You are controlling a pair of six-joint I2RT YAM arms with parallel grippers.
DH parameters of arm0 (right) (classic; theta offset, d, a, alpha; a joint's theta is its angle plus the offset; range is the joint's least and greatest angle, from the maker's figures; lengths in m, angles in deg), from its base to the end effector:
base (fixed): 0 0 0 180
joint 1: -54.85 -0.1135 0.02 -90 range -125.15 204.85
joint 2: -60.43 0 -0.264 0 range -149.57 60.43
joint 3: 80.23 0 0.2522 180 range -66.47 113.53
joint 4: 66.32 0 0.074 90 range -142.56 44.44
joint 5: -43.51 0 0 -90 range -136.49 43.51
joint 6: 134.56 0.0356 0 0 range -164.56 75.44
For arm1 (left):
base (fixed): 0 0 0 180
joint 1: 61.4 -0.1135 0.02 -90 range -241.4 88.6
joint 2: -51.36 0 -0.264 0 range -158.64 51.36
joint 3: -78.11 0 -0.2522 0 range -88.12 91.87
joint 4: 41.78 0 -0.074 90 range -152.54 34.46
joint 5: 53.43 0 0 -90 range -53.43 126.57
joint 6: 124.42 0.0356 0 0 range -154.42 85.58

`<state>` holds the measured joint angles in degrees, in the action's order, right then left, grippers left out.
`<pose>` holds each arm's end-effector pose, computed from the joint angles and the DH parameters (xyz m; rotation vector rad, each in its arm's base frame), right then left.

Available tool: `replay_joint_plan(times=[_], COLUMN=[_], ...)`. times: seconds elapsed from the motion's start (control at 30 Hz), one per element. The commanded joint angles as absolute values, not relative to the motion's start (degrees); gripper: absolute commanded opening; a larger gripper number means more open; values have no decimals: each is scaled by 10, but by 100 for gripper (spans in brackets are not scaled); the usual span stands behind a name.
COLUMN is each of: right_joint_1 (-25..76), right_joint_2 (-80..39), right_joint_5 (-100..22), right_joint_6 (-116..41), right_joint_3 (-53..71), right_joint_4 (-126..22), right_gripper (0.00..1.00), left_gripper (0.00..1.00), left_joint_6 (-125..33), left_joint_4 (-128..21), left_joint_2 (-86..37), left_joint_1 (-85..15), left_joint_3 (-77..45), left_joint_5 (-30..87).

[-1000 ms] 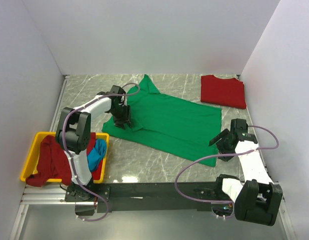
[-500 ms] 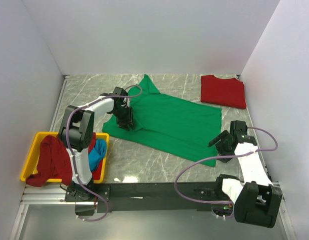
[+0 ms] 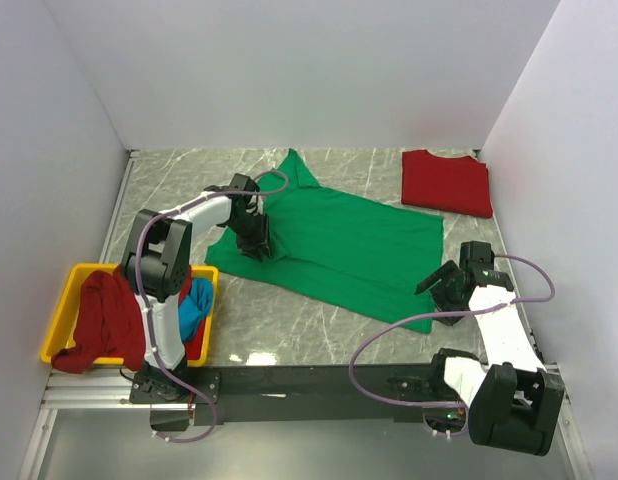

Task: Fold and stack the t-shirts
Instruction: Fold the tshirt

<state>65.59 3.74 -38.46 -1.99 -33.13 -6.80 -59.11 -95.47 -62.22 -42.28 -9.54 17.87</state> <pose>0.1607 -0.0254 0.1900 1.2283 2.5281 0.3318 0.3635 -0.1381 0.1601 -0.0794 2.9605 -0.5985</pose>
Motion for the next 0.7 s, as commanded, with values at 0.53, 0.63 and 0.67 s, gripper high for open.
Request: replay_joint_plan(times=[0.53, 0.63, 0.67], right_joint_1=[650, 649, 649], right_joint_2=[53, 56, 57], right_joint_5=[-384, -383, -383], right_joint_6=[-11, -10, -10], right_joint_3=[-337, -339, -340], right_joint_4=[-77, -76, -77], right_gripper=[77, 77, 77], left_gripper=[33, 34, 34], left_joint_6=[-603, -608, -609], left_joint_4=[-988, -987, -983], left_joint_2=[-614, -603, -602], left_joint_1=[-411, -411, -411], left_joint_3=[-42, -40, -41], left_joint_5=[221, 221, 218])
